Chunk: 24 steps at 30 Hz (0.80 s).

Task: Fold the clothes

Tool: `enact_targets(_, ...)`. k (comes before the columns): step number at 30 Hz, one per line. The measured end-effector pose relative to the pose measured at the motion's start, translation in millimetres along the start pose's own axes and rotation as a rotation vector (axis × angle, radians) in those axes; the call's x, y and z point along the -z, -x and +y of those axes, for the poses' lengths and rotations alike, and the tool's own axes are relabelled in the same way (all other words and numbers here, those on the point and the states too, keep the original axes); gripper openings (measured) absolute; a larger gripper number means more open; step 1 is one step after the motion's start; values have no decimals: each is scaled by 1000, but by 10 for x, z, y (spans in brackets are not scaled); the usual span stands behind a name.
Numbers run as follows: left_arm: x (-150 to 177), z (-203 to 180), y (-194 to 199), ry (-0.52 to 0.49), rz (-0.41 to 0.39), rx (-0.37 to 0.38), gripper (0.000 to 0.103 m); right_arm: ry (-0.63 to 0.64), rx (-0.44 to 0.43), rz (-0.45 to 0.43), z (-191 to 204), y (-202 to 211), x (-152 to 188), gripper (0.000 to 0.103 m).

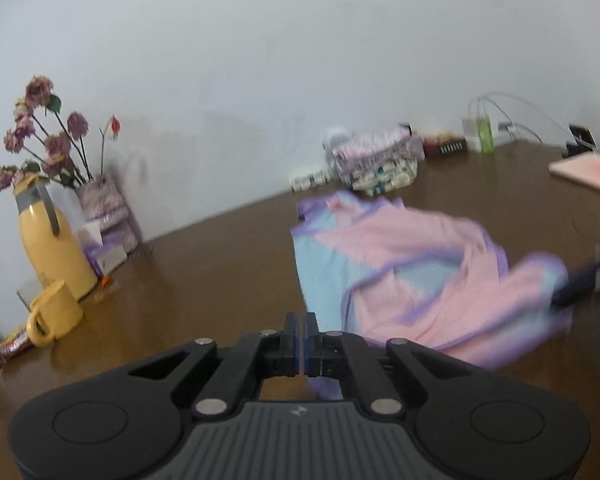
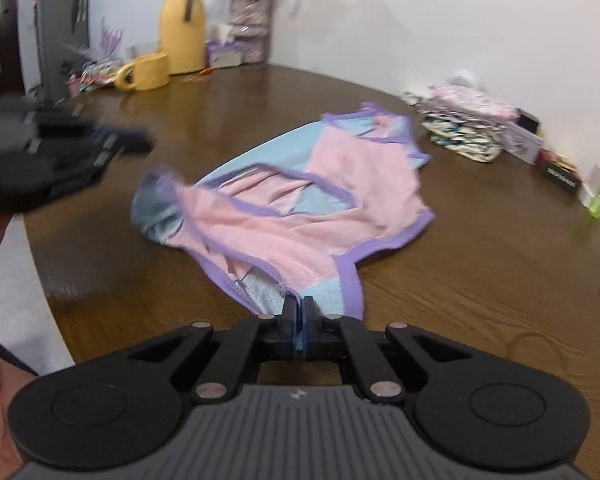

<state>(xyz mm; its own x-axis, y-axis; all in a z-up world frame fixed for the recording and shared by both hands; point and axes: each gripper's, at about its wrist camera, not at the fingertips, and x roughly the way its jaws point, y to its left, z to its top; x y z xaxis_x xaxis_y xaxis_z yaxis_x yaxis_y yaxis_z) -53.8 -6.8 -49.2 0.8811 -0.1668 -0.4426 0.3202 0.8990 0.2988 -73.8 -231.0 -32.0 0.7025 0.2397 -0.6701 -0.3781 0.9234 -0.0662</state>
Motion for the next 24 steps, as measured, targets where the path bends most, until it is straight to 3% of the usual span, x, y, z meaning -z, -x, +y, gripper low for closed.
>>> enact_targets(4,102,-60,51,-9,45,60,8,-30,-13,-36,-32,103,86,2)
enact_targets(9,88,-97,103,-36,48,80,14,-38,-18,-82,7,180,151,2)
enact_targets(11,61,-122,115,-62,48,101,28,-49,-17,-97,-8,201,171,2)
enact_targets(13,54,-174,93,-103,52,103,33,-65,-13,-105,-28,210,196,2)
enact_targets(18,30,-286,-122,-164,93,119,33,-99,20,-105,-96,223,269,2)
enact_targets(19,24,-310,-167,-171,95,123,30,-108,26,-103,-115,226,286,2)
enact_targets(22,12,-385,-248,-192,93,139,5,-127,50,-96,-150,223,331,2)
enact_targets(24,8,-442,-220,-207,61,130,4,-126,68,-91,-136,199,353,3)
